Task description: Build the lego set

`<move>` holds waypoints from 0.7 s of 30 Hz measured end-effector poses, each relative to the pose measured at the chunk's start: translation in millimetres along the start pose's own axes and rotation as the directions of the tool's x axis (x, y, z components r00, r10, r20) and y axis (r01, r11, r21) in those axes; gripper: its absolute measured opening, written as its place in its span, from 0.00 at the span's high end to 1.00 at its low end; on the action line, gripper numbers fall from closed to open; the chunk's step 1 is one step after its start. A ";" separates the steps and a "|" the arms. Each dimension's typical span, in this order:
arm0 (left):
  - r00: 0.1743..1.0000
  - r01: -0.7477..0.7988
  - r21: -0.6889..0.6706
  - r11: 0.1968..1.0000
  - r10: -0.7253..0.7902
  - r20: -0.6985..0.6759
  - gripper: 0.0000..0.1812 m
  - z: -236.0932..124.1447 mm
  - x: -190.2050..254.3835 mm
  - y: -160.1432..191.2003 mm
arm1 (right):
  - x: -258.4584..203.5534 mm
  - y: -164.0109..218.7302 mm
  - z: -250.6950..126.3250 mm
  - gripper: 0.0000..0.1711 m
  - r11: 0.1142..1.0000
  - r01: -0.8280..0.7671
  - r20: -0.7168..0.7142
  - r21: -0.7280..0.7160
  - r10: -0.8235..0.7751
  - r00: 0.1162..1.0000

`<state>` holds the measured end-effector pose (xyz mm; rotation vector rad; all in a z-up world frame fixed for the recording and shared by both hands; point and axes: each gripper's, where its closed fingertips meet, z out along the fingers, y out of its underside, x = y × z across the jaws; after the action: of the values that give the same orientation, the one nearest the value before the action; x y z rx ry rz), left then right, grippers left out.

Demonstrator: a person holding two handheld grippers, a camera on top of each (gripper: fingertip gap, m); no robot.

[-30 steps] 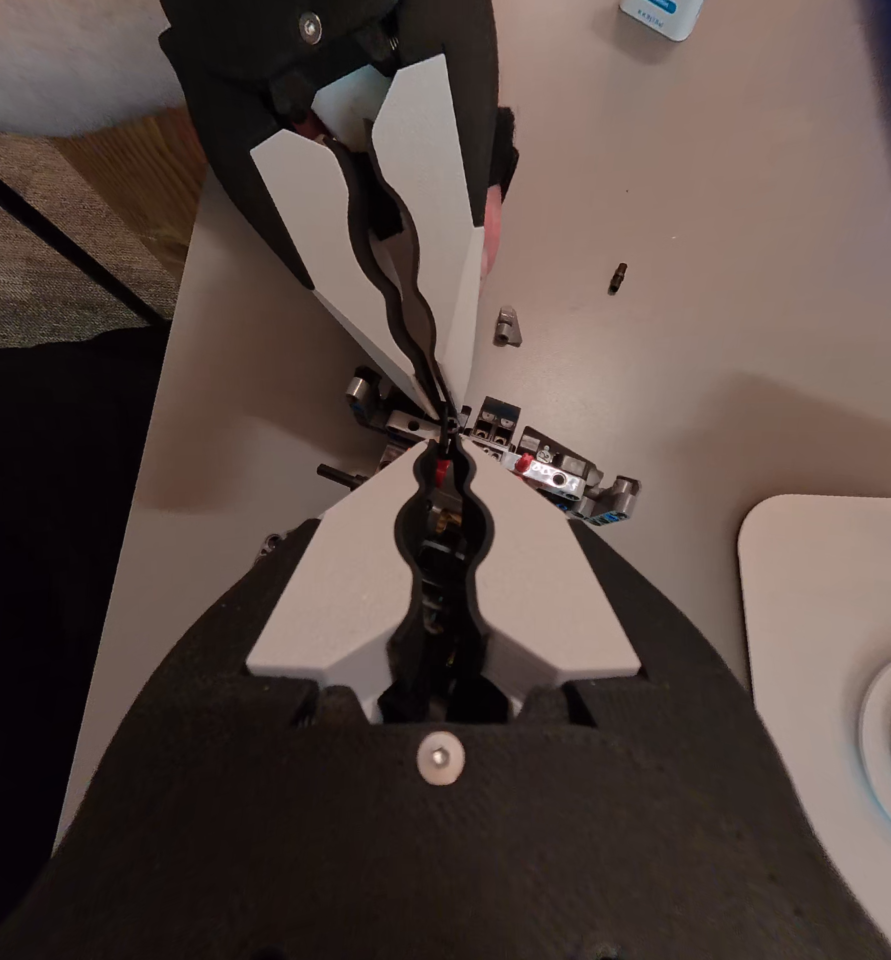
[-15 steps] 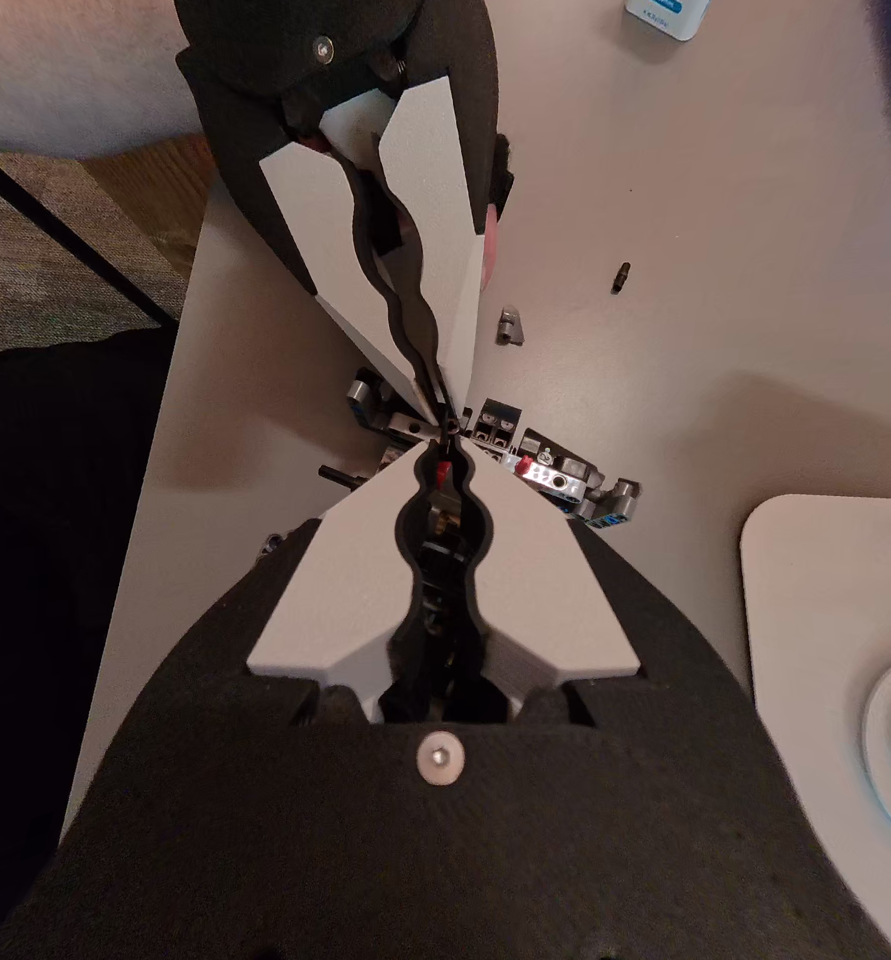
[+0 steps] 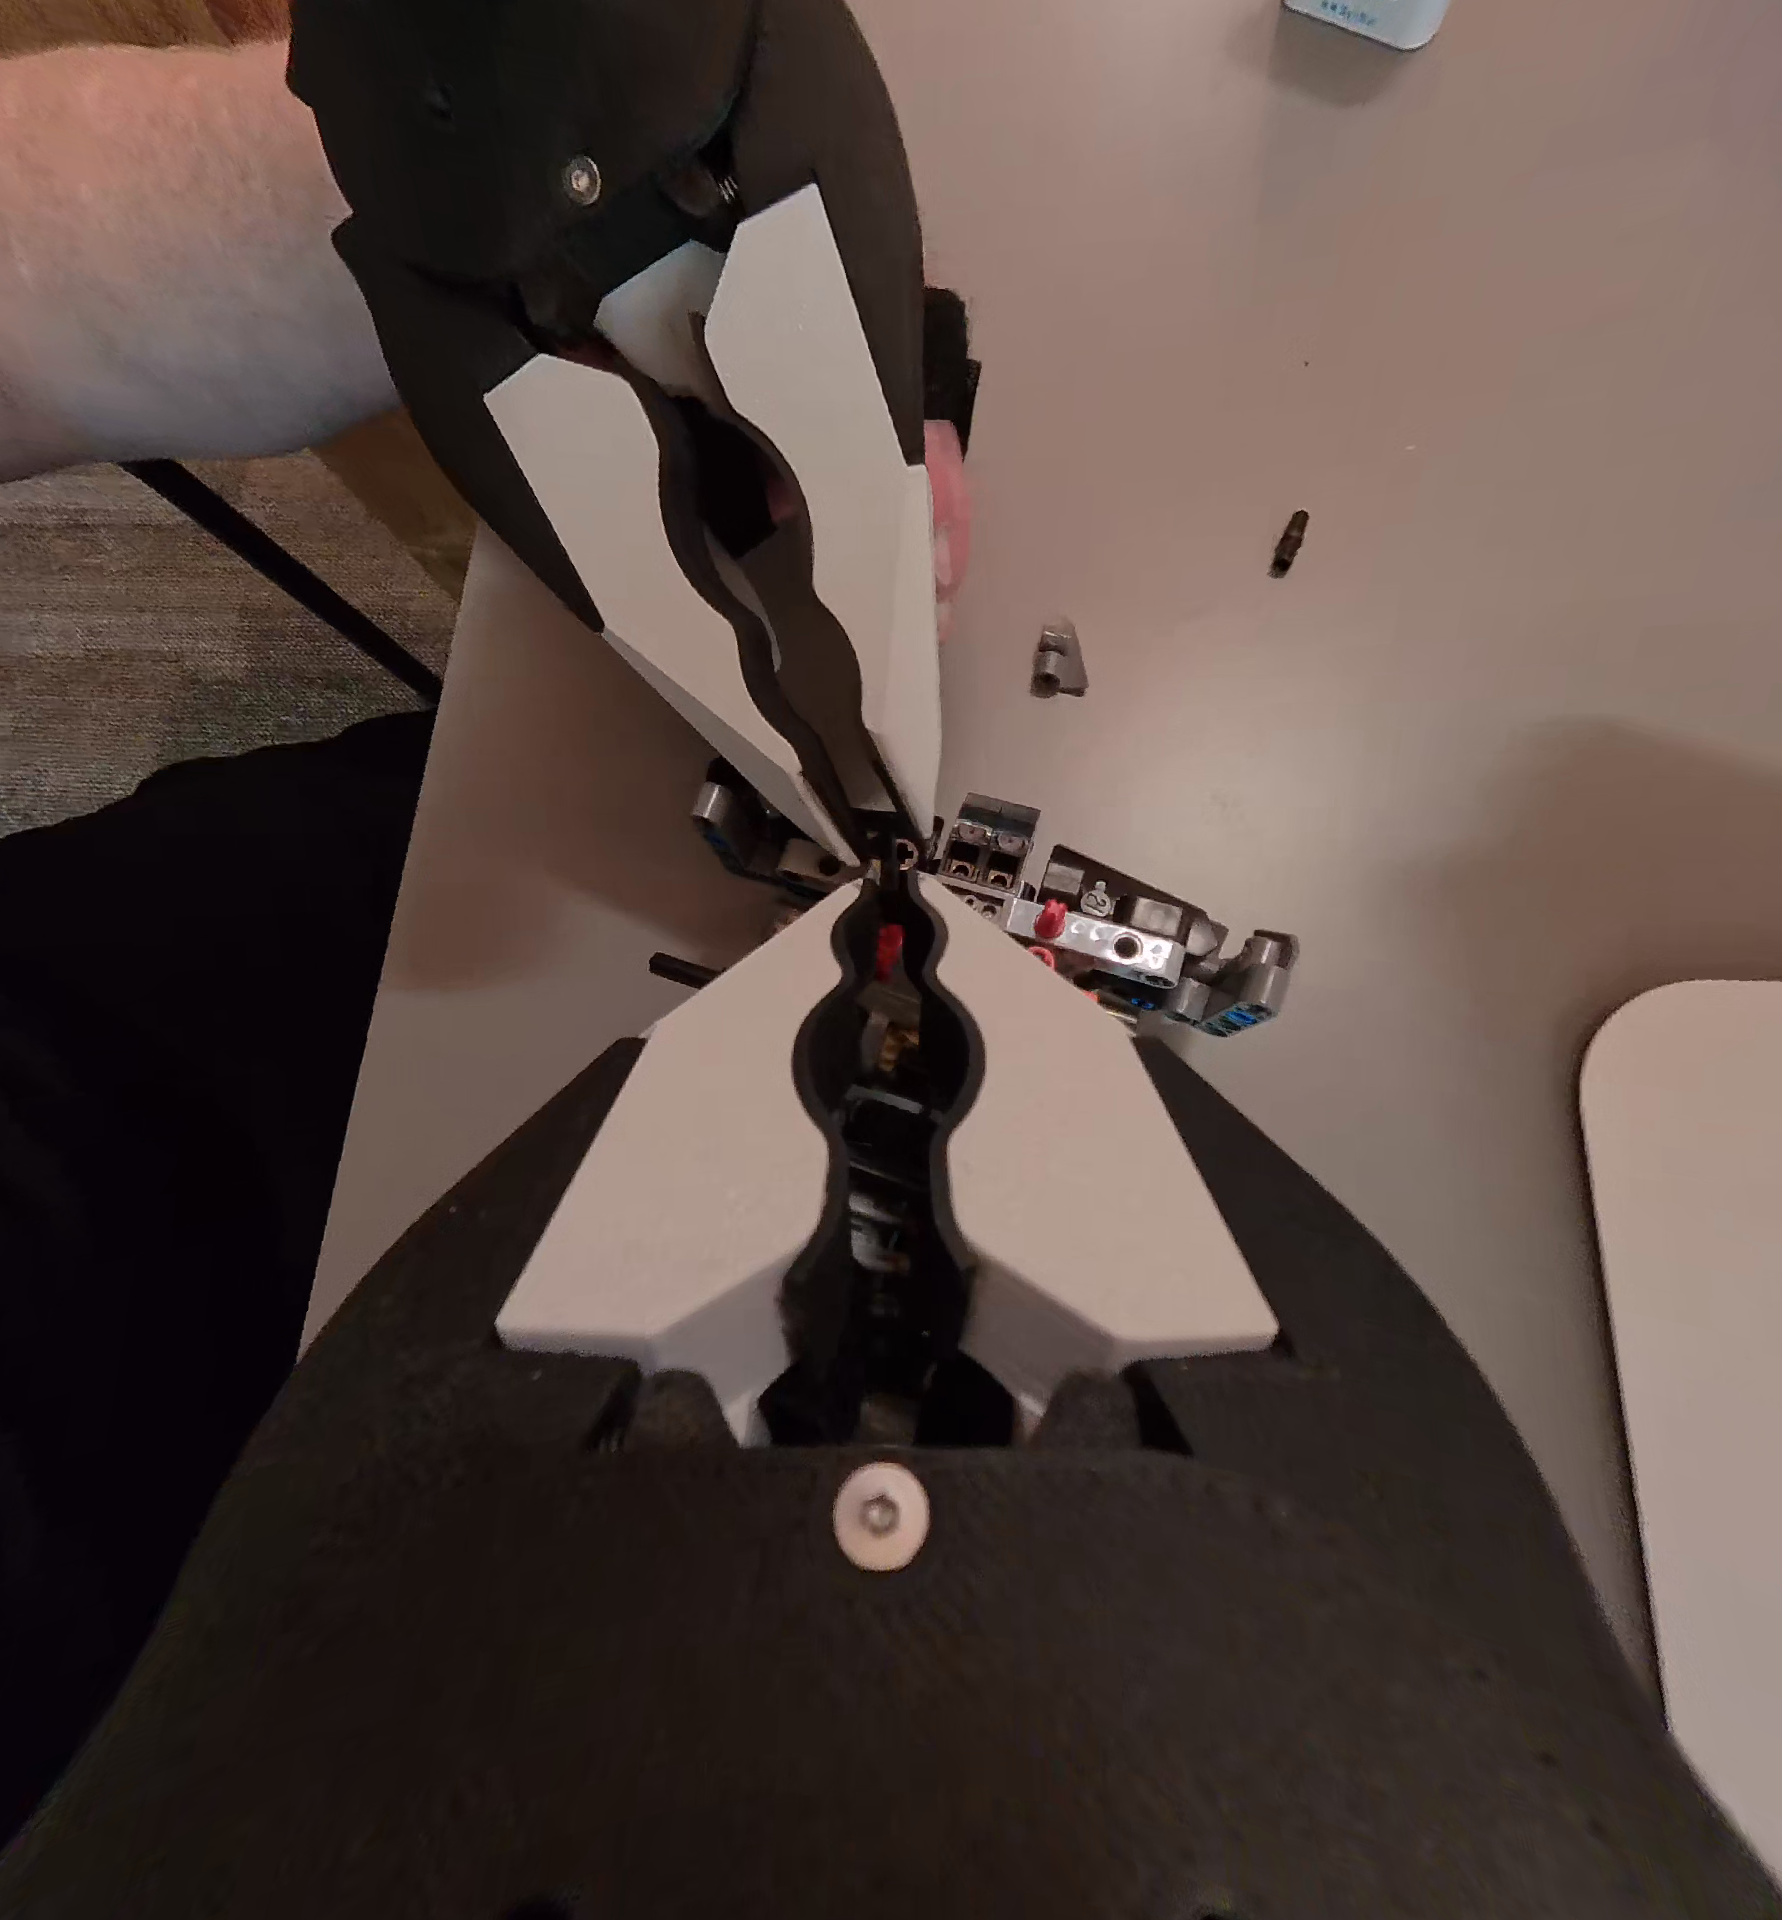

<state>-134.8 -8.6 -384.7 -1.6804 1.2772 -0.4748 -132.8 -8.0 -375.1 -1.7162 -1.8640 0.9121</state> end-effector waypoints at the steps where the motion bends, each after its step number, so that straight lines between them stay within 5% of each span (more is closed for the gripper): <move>1: 1.000 0.011 -0.007 1.000 -0.011 0.004 0.95 0.1 1.4 1.0 | -1.3 0.1 0.1 0.99 1.000 0.006 0.005 0.000 -0.006 1.000; 21: 0.984 0.106 -0.013 0.994 -0.103 0.149 0.95 -2.4 31.7 -4.3 | -31.2 7.3 -0.9 1.00 0.982 0.187 0.135 -0.006 -0.185 0.973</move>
<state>-122.1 -38.1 -387.0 -1.7721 1.0943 -0.3918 -123.1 -38.5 -376.3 -1.4915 -2.0860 0.9572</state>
